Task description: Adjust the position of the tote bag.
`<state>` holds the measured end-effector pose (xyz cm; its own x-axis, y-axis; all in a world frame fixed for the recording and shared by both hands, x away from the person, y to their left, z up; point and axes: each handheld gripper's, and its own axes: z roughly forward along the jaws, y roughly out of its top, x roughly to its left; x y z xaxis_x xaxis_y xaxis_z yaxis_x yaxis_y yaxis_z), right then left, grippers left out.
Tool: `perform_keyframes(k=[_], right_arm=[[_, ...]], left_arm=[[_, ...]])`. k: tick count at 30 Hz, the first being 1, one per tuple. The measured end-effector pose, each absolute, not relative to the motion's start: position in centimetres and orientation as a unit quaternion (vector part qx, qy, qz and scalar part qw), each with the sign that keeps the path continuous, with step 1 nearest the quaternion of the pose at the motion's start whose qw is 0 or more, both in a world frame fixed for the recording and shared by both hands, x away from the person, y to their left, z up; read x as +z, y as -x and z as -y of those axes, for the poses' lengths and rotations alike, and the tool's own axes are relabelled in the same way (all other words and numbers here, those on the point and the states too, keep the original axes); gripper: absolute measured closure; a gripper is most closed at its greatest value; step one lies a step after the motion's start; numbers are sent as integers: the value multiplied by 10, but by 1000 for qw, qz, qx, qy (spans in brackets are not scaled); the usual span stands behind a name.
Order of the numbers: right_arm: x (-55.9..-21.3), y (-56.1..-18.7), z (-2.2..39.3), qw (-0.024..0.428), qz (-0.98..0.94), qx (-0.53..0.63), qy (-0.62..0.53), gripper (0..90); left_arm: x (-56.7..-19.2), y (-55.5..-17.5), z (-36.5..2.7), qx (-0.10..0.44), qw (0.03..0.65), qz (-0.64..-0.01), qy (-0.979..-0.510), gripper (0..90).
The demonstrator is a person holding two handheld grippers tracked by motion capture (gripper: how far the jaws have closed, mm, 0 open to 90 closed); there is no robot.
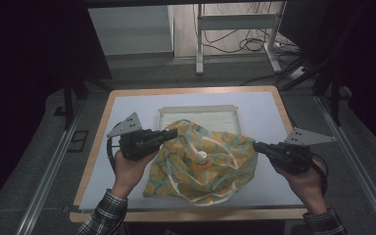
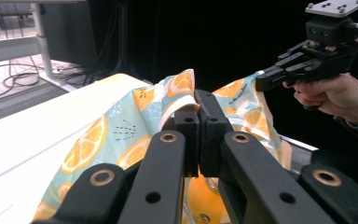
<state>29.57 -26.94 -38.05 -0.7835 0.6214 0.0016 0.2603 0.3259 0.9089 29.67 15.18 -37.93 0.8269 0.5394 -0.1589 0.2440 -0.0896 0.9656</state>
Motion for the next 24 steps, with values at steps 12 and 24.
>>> perform_keyframes(k=[12,24], right_arm=[[-382,-317,271,187,-790,506,-293,889],[-393,-340,266,181,-791,494,-312,889]], left_arm=[[-382,-311,-154,137,606,-288,-729,886],[-399,-328,-154,151,565,-320,-745,885]])
